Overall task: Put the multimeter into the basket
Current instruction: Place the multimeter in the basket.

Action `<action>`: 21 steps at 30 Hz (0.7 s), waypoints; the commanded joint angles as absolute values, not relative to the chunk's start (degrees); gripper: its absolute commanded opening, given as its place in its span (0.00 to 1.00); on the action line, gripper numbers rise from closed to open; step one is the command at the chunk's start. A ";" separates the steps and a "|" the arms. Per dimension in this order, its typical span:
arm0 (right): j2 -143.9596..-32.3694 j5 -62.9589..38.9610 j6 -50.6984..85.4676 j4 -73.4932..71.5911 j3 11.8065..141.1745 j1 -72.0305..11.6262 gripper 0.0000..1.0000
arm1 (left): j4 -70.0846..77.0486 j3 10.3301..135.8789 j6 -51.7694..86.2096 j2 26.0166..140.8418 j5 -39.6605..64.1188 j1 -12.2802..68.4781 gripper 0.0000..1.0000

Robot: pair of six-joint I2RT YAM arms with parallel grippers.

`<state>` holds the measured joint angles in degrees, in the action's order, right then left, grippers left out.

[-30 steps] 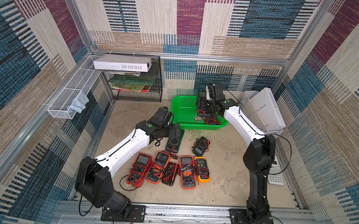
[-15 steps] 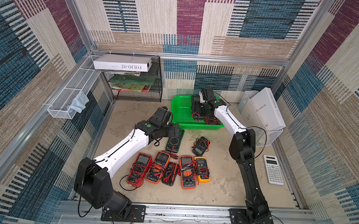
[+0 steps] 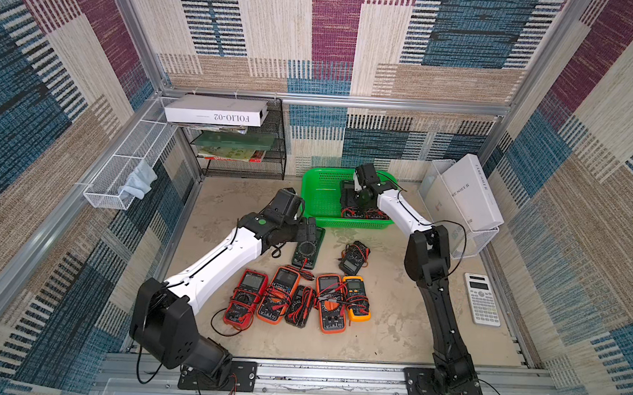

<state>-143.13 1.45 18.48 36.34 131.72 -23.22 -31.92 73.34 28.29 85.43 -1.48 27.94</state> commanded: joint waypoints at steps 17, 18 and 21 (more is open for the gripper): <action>-136.35 4.40 19.41 35.97 126.78 -22.42 1.00 | -32.65 72.80 28.39 83.96 -0.61 27.90 0.99; -135.56 4.27 19.45 35.83 126.27 -22.42 0.99 | -32.76 72.67 28.38 83.68 -0.69 27.95 0.99; -132.45 3.96 19.62 35.35 123.75 -22.65 1.00 | -32.98 72.07 28.26 83.03 -0.94 27.94 0.99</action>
<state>-134.72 4.03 19.14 36.29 125.01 -22.41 -32.16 72.49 28.47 83.79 -1.08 27.94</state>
